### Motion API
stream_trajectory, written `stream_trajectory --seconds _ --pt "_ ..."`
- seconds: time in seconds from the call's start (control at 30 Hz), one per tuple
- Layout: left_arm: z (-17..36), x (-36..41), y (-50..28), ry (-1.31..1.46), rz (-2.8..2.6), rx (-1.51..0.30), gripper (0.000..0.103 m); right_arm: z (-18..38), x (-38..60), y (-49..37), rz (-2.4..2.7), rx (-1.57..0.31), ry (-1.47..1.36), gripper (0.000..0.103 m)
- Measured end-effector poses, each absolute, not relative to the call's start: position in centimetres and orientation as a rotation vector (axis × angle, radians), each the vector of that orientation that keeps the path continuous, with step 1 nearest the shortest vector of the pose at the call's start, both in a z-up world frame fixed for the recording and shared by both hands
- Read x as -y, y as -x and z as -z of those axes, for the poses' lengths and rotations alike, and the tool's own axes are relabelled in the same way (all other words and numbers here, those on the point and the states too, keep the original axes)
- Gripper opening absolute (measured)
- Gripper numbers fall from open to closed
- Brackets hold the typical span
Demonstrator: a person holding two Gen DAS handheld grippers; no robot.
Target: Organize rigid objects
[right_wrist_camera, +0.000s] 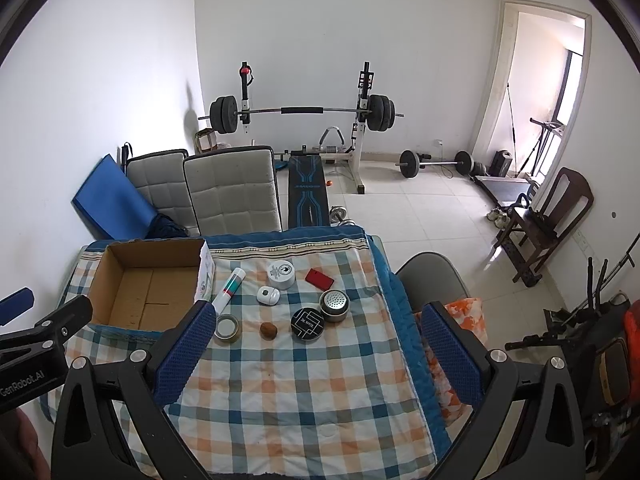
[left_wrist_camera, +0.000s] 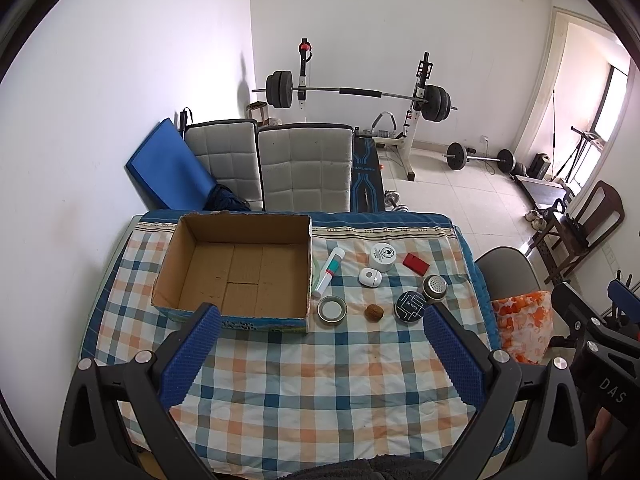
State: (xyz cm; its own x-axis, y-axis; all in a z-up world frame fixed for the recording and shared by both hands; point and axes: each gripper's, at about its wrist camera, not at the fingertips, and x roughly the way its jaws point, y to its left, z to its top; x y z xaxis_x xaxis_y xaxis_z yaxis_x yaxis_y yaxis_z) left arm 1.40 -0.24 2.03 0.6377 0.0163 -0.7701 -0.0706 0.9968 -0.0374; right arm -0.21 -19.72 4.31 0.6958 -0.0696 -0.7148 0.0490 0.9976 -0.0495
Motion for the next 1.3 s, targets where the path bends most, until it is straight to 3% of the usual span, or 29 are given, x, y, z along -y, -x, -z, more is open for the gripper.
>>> stream_trajectory --seconds 0.23,0.43,0.8,1.07,1.13,1.2,1.3 --pt "-1.4 0.8 -2.4 0.062 -0.046 -0.891 0.103 -2.8 20.9 -1.2 0.050 -0.860 -0.015 0.103" --pt "2.4 2.1 -8.6 0.013 -0.060 -0.975 0.103 2.8 24.2 -7.0 0.052 -1.030 -0.047 0.103" --pt "19.1 8.2 -24.3 -0.060 -0.002 -1.332 0.103 24.6 29.9 -24.9 0.053 -1.470 -0.181 0.103" --pt "28.5 8.9 -29.1 -0.032 -0.034 -1.521 0.103 36.1 29.4 -31.5 0.085 -1.655 -0.306 0.100" --pt "29.4 8.5 -29.3 -0.024 -0.048 -1.542 0.103 37.8 29.3 -32.0 0.091 -1.683 -0.316 0.096" --pt "30.0 8.2 -29.3 -0.008 -0.057 -1.551 0.103 39.4 29.1 -32.3 0.114 -1.715 -0.291 0.078" --pt "30.5 8.4 -29.4 -0.004 -0.043 -1.574 0.103 40.2 29.5 -32.2 0.114 -1.712 -0.291 0.074"
